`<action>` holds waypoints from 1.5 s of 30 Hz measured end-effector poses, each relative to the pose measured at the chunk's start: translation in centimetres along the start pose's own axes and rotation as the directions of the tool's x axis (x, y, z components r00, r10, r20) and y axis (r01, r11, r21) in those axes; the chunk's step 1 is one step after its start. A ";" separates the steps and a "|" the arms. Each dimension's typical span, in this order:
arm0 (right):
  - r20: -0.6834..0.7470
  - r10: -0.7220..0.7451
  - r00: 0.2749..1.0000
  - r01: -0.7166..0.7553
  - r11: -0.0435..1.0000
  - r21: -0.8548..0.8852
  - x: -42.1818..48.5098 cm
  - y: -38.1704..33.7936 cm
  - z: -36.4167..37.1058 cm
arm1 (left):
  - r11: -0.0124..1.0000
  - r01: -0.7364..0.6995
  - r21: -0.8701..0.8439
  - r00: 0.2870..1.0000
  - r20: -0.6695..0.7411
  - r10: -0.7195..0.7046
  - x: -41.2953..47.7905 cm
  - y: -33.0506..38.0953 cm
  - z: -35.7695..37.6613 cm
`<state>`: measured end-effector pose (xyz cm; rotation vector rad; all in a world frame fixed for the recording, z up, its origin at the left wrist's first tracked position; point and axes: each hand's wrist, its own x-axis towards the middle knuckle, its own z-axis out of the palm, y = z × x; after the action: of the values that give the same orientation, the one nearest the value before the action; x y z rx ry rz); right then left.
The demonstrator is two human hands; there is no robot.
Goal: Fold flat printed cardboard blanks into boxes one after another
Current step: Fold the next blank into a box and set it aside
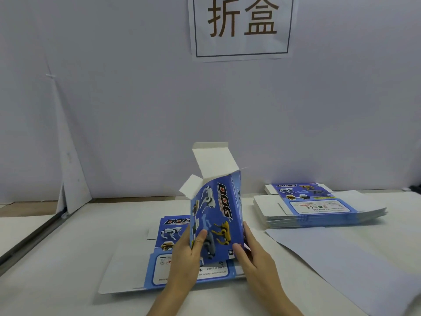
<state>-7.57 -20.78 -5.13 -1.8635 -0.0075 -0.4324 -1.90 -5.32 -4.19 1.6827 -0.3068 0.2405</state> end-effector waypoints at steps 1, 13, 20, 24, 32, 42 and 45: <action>-0.002 -0.003 1.000 0.003 1.000 -0.007 0.0 0.0 0.0 | 1.000 0.003 -0.003 1.000 -0.006 -0.003 0.0 0.0 0.0; 0.005 0.010 1.000 -0.011 0.978 0.208 0.2 -0.3 -0.3 | 0.991 -0.124 0.047 0.991 0.053 0.121 -0.9 0.0 -0.1; -0.045 -0.017 0.999 0.028 0.964 0.265 0.3 0.1 -1.8 | 0.904 -0.294 0.311 0.954 0.144 0.261 -2.0 -0.6 -0.3; -0.013 -0.021 1.000 0.024 0.957 0.288 0.5 0.2 -1.6 | 0.755 -0.511 0.410 0.859 0.217 0.464 -2.0 -0.2 -0.4; 0.027 -0.053 0.998 0.042 0.951 0.306 1.2 -5.8 -4.8 | 0.878 -0.440 0.189 0.897 0.044 0.440 -0.9 6.1 -1.4; 0.002 -0.023 1.000 0.017 0.817 0.576 1.4 -9.3 -5.2 | 0.976 -0.172 -0.132 0.958 0.209 0.197 -3.4 11.7 -2.0; -0.014 -0.096 0.995 0.091 0.873 0.478 0.6 -9.7 -4.9 | 0.981 -0.181 -0.061 0.967 0.170 0.189 -3.7 12.1 -2.5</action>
<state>-10.53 -22.16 5.24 -1.3770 -0.1978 -0.4414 -9.40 -4.09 6.18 1.6343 -0.5991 0.2227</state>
